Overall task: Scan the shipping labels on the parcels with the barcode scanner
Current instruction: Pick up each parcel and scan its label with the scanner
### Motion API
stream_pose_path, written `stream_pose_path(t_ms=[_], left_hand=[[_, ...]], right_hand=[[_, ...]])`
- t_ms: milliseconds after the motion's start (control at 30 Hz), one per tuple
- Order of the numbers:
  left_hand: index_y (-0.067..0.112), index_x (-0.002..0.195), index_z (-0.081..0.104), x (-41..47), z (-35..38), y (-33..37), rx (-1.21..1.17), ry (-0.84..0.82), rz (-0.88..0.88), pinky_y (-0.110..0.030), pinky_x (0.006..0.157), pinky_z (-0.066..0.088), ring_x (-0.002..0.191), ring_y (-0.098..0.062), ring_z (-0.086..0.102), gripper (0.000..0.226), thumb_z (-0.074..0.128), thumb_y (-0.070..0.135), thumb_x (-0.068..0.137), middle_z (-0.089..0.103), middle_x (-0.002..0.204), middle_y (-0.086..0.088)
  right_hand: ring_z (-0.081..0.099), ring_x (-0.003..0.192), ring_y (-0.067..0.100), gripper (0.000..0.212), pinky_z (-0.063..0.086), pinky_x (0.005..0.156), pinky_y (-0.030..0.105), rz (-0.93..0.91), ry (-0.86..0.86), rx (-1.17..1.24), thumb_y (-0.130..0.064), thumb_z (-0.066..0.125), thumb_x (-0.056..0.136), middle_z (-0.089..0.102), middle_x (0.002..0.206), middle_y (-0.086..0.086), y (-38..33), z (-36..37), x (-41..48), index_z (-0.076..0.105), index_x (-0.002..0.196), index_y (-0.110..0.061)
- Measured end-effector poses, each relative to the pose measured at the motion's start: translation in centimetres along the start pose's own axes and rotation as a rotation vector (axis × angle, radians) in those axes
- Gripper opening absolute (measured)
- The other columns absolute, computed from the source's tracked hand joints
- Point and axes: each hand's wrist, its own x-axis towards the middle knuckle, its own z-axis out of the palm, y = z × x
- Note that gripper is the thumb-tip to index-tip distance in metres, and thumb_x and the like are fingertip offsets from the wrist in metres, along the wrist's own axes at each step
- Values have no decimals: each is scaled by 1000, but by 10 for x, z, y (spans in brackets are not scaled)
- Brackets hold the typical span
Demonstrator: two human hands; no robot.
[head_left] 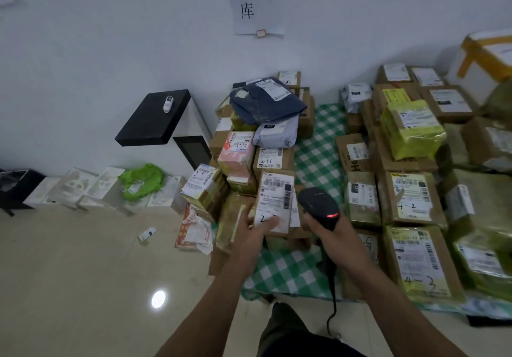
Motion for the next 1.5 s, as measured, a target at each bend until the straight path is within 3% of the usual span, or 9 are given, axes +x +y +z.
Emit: stream_pose_path(t_ms=[167, 267, 400, 533, 700, 800, 967, 1233, 1500], left_hand=[[42, 152, 41, -14, 44, -15, 39, -159, 42, -46, 103, 55, 119, -18, 69, 84, 87, 26, 83, 70, 132, 5], [39, 155, 38, -16, 55, -11, 82, -221, 5, -39, 104, 55, 118, -12, 68, 86, 86, 33, 84, 70, 132, 8], [54, 155, 28, -11, 63, -6, 117, -226, -3, -52, 111, 48, 126, -17, 64, 97, 79, 73, 75, 65, 140, 9], [45, 158, 23, -6, 66, 4, 255, -230, 102, -43, 103, 55, 113, -4, 67, 107, 83, 68, 73, 66, 129, 14], [36, 162, 17, -1, 77, 27, 429, -205, 238, -37, 97, 58, 93, 23, 57, 113, 85, 53, 73, 38, 116, 38], [39, 161, 17, 9, 84, 34, 487, -179, 287, -38, 100, 57, 97, 16, 54, 110, 88, 40, 78, 41, 124, 30], [42, 163, 8, 31, 94, 33, 596, -102, 322, -36, 102, 52, 131, -21, 56, 119, 90, 38, 76, 48, 152, -4], [68, 151, 0, 63, 104, 11, 557, -79, 308, -52, 103, 54, 132, -22, 57, 134, 86, 81, 49, 50, 150, -4], [65, 153, 2, 72, 107, 2, 514, -100, 316, -55, 100, 55, 134, -23, 55, 142, 88, 82, 42, 47, 152, -4]], right_hand=[[59, 103, -20, 39, 43, 82, 8, -65, 46, 52, -38, 71, 96, 66, 118, -28, -13, -15, -4, 56, 132, -41], [58, 112, -11, 40, 45, 86, 14, -85, 56, 28, -36, 72, 96, 66, 120, -24, -14, -33, -5, 56, 133, -39], [63, 119, 1, 54, 51, 102, 32, -75, 42, -8, -41, 75, 93, 69, 127, -19, -13, -53, -7, 55, 143, -36], [64, 117, -1, 52, 52, 100, 30, -106, 37, -31, -35, 75, 94, 71, 125, -19, -16, -67, -9, 56, 142, -34], [66, 111, -2, 43, 52, 91, 22, -95, 150, 19, -33, 75, 94, 71, 120, -19, -26, -80, -18, 59, 133, -41], [71, 98, 4, 35, 55, 85, 29, -92, 213, 60, -30, 77, 93, 74, 109, -14, -34, -85, -22, 58, 117, -47], [62, 59, 3, 19, 50, 60, 21, -23, 119, 18, -26, 74, 96, 74, 74, -8, -50, -95, -32, 68, 113, -31], [59, 55, 6, 20, 50, 54, 21, 43, 85, 12, -33, 75, 95, 72, 71, 0, -52, -96, -45, 66, 113, -38], [61, 58, 3, 23, 51, 58, 20, 86, 96, -8, -40, 75, 93, 69, 66, -11, -52, -102, -55, 65, 114, -41]])
